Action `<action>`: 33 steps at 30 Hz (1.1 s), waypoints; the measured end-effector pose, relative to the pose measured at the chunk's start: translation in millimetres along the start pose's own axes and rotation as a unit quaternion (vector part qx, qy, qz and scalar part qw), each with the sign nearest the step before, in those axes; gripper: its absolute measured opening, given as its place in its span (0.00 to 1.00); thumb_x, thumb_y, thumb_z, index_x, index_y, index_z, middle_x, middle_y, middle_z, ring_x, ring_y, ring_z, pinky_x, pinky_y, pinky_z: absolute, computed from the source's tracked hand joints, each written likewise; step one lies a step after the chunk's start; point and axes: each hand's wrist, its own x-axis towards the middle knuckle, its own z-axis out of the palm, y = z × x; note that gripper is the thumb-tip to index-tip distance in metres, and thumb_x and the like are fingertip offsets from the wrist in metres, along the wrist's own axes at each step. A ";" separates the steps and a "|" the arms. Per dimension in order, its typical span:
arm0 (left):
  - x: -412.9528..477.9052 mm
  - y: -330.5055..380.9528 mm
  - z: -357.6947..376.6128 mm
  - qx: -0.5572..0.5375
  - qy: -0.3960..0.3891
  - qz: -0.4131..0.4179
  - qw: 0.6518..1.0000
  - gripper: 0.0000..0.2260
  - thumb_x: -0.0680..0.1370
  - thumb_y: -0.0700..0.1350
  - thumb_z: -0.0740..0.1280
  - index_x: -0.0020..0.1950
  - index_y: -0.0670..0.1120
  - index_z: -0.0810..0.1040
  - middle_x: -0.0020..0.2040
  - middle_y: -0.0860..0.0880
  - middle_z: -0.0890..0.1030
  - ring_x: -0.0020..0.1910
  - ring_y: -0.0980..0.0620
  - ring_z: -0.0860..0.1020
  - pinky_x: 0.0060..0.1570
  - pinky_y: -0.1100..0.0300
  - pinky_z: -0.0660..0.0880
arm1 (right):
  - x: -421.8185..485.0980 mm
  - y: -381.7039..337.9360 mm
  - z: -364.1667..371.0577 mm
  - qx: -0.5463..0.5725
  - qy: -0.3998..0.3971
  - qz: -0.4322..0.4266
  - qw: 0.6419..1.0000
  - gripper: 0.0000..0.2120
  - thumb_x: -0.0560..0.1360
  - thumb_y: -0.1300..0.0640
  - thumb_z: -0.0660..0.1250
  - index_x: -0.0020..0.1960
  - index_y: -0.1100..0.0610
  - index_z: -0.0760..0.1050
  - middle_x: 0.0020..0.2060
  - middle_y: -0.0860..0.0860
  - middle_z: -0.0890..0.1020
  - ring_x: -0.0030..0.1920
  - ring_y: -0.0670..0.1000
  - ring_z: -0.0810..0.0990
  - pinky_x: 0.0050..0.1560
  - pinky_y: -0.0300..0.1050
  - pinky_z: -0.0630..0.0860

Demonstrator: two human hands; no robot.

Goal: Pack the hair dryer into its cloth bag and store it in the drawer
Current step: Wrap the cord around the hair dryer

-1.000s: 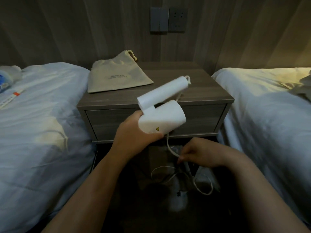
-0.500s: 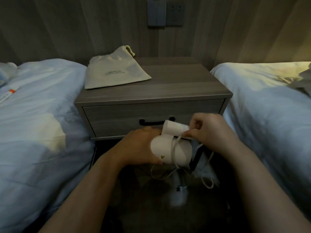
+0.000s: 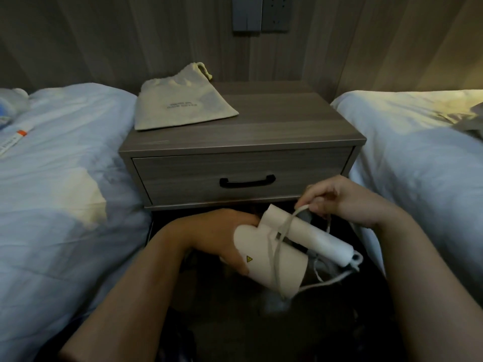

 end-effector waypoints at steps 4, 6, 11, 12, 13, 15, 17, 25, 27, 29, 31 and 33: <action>-3.3 3.7 -2.7 -0.084 -0.014 0.034 0.996 0.29 0.63 0.42 0.78 0.56 0.63 0.71 0.56 0.61 0.75 0.56 0.59 0.75 0.54 0.61 0.77 | 3.3 7.8 0.8 0.166 0.035 0.010 0.985 0.04 0.69 0.66 0.66 0.38 0.60 0.76 0.23 0.51 0.78 0.24 0.43 0.73 0.27 0.32 0.71; -5.4 6.0 -3.1 -0.136 0.003 0.057 0.989 0.29 0.59 0.46 0.77 0.56 0.63 0.72 0.56 0.60 0.77 0.56 0.58 0.76 0.54 0.59 0.77 | 9.9 16.1 3.0 0.213 0.065 0.030 0.974 0.03 0.68 0.62 0.70 0.37 0.56 0.77 0.26 0.50 0.80 0.26 0.45 0.76 0.26 0.32 0.72; -1.7 5.1 -2.0 -0.304 0.117 0.083 0.942 0.29 0.54 0.48 0.74 0.55 0.57 0.75 0.53 0.53 0.79 0.52 0.55 0.78 0.50 0.59 0.78 | 25.0 28.2 24.4 0.326 0.141 0.025 0.935 0.37 0.34 0.38 0.80 0.39 0.54 0.80 0.34 0.51 0.85 0.30 0.42 0.82 0.32 0.35 0.79; 0.1 3.9 -2.4 -0.335 0.151 0.080 0.926 0.29 0.53 0.48 0.74 0.54 0.56 0.75 0.51 0.52 0.79 0.51 0.54 0.79 0.49 0.58 0.78 | 26.9 26.4 27.1 0.329 0.122 -0.004 0.936 0.30 0.41 0.40 0.81 0.38 0.54 0.83 0.32 0.49 0.85 0.32 0.43 0.83 0.33 0.37 0.79; 1.7 3.1 -3.0 -0.362 0.185 0.077 0.910 0.29 0.53 0.48 0.74 0.53 0.56 0.76 0.50 0.51 0.80 0.50 0.53 0.79 0.49 0.58 0.78 | 28.3 22.4 30.9 0.340 0.110 -0.027 0.934 0.19 0.52 0.46 0.80 0.40 0.53 0.84 0.33 0.49 0.85 0.34 0.45 0.83 0.34 0.38 0.80; 5.4 1.1 -4.4 -0.399 0.244 0.063 0.882 0.27 0.52 0.48 0.74 0.51 0.55 0.77 0.48 0.50 0.81 0.48 0.52 0.79 0.48 0.56 0.77 | 30.5 20.8 35.8 0.367 0.121 -0.046 0.921 0.06 0.69 0.61 0.70 0.44 0.54 0.83 0.31 0.51 0.82 0.30 0.49 0.78 0.30 0.39 0.75; 8.9 -0.8 -4.8 -0.424 0.284 0.048 0.859 0.24 0.52 0.49 0.75 0.47 0.54 0.79 0.46 0.49 0.82 0.47 0.50 0.79 0.48 0.53 0.76 | 30.8 22.3 39.4 0.349 0.145 -0.035 0.925 0.08 0.74 0.68 0.61 0.44 0.59 0.77 0.26 0.52 0.77 0.21 0.47 0.70 0.22 0.35 0.67; 13.5 5.5 -3.5 -0.403 0.381 -0.012 0.832 0.12 0.68 0.39 0.74 0.45 0.54 0.77 0.42 0.53 0.81 0.42 0.56 0.79 0.38 0.63 0.76 | 29.9 10.2 43.3 0.217 0.168 0.016 0.961 0.08 0.77 0.66 0.61 0.42 0.61 0.76 0.28 0.57 0.79 0.17 0.47 0.64 0.17 0.35 0.60; 16.2 8.3 -2.1 -0.364 0.402 -0.023 0.840 0.13 0.66 0.41 0.76 0.45 0.54 0.77 0.43 0.55 0.80 0.41 0.59 0.78 0.37 0.65 0.75 | 26.5 7.0 41.5 0.194 0.165 0.038 0.966 0.10 0.77 0.65 0.60 0.39 0.61 0.76 0.28 0.57 0.79 0.16 0.46 0.64 0.18 0.34 0.59; 17.7 8.4 -3.7 -0.315 0.441 -0.042 0.840 0.17 0.65 0.44 0.77 0.49 0.53 0.75 0.44 0.57 0.78 0.42 0.61 0.76 0.36 0.68 0.73 | 21.9 2.8 39.4 0.168 0.148 0.054 0.973 0.11 0.78 0.65 0.60 0.40 0.60 0.77 0.28 0.55 0.79 0.17 0.45 0.64 0.19 0.34 0.59; 14.5 4.2 -9.8 -0.299 0.484 -0.066 0.820 0.22 0.66 0.45 0.77 0.57 0.51 0.74 0.45 0.58 0.76 0.43 0.62 0.74 0.36 0.67 0.71 | 18.3 -2.0 39.4 0.136 0.131 0.057 0.980 0.09 0.78 0.64 0.59 0.43 0.61 0.78 0.26 0.52 0.80 0.17 0.45 0.64 0.19 0.34 0.59; 7.5 -1.1 -16.2 -0.301 0.506 -0.074 0.805 0.25 0.66 0.45 0.76 0.60 0.51 0.73 0.46 0.58 0.76 0.45 0.61 0.74 0.39 0.65 0.72 | 16.2 -7.6 41.4 0.118 0.134 0.055 0.982 0.09 0.78 0.64 0.59 0.45 0.61 0.78 0.25 0.51 0.80 0.17 0.45 0.64 0.20 0.34 0.59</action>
